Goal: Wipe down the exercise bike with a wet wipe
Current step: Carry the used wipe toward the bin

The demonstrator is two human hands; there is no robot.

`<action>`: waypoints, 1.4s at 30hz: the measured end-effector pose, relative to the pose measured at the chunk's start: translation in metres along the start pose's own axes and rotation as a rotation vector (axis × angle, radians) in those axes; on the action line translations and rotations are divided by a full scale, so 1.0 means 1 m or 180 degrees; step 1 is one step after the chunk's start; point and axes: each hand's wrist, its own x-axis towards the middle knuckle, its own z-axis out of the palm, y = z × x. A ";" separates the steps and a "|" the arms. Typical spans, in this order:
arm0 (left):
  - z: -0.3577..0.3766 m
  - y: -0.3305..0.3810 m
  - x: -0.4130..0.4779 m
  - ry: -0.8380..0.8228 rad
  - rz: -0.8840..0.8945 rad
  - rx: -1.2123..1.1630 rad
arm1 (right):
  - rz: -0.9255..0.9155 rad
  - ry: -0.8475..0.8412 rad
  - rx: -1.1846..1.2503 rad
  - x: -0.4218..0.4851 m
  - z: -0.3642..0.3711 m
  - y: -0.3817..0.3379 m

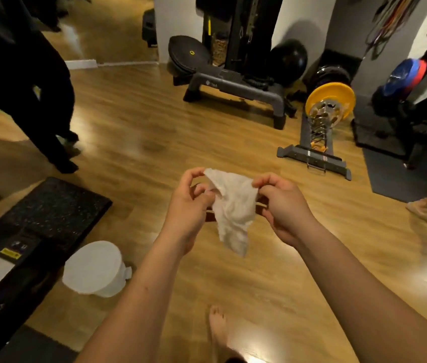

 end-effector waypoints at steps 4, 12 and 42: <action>-0.022 0.019 0.056 0.0537 0.0167 0.0086 | -0.0580 -0.0360 -0.0554 0.079 0.034 -0.032; -0.123 0.060 0.072 0.1945 0.0448 -0.0174 | -0.0414 -0.2853 -0.1254 0.157 0.175 -0.036; -0.394 -0.146 0.081 0.4318 -0.1509 -0.1149 | 0.1292 -0.4045 -0.2506 0.186 0.503 0.210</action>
